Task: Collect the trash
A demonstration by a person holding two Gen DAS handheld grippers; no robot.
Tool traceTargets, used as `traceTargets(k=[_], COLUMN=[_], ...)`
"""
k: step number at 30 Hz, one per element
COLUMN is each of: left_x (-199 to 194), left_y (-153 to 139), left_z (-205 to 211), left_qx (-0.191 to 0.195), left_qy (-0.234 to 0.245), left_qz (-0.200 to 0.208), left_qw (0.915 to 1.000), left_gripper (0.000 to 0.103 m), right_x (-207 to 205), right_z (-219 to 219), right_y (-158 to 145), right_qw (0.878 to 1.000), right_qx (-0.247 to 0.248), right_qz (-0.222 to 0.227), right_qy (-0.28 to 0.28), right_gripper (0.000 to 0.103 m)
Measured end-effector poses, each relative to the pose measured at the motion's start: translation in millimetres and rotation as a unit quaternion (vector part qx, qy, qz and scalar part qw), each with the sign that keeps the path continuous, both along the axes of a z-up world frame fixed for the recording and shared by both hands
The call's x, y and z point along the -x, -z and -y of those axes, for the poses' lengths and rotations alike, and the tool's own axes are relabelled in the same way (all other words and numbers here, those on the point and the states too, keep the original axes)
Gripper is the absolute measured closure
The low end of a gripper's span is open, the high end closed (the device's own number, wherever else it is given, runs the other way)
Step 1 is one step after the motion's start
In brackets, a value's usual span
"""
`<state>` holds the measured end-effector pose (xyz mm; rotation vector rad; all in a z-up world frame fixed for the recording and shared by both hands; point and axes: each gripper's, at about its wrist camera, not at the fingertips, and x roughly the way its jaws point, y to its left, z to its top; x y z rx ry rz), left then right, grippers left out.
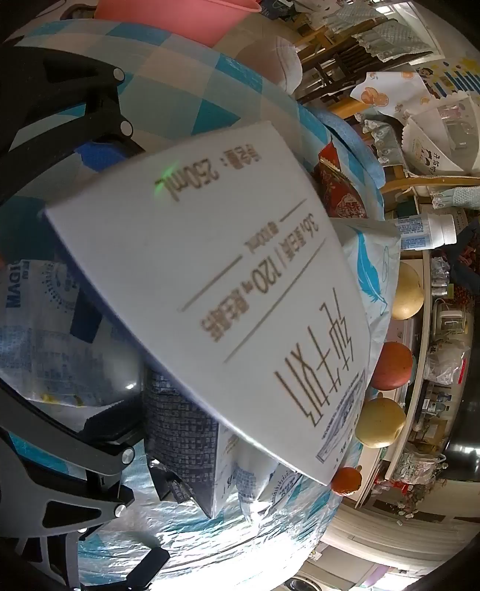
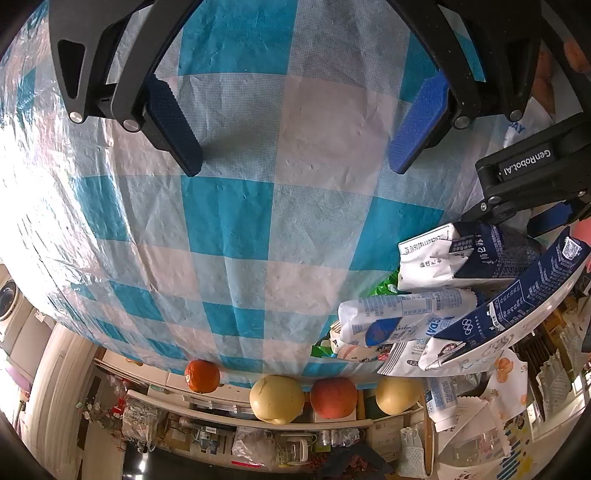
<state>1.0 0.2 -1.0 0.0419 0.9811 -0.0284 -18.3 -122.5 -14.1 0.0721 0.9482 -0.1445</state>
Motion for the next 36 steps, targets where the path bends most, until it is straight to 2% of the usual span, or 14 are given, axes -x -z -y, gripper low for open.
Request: traceTargets(k=[6, 8, 14, 21, 27, 36], left_x=[-4, 7, 30, 54, 79, 113], left_y=[-1, -3, -10, -36, -59, -92], left_z=[-1, 1, -4, -19, -27, -43], left_qx=[-0.002, -0.006, -0.038, -0.008, 0.003, 0.011], left_qy=[0.005, 0.005, 0.010, 0.010, 0.013, 0.014], left_qz=[0.004, 0.006, 0.031, 0.073, 0.104, 0.142], left_qw=[1.0000, 1.0000, 0.9988, 0.9973, 0.9945, 0.9896], left_gripper=[0.003, 0.003, 0.003, 0.003, 0.003, 0.003], right_x=[1, -1, 28, 53, 79, 110], right_z=[0, -8, 0, 4, 5, -11], right_y=[-2, -3, -28, -58, -79, -114], right_qw=[1.000, 1.000, 0.999, 0.994, 0.990, 0.984], right_qx=[-0.004, -0.005, 0.006, 0.007, -0.003, 0.014], right_qz=[-0.017, -0.012, 0.051, 0.113, 0.140, 0.178], right_qy=[-0.018, -0.022, -0.015, -0.011, 0.005, 0.018], right_gripper=[0.004, 0.004, 0.004, 0.004, 0.004, 0.004])
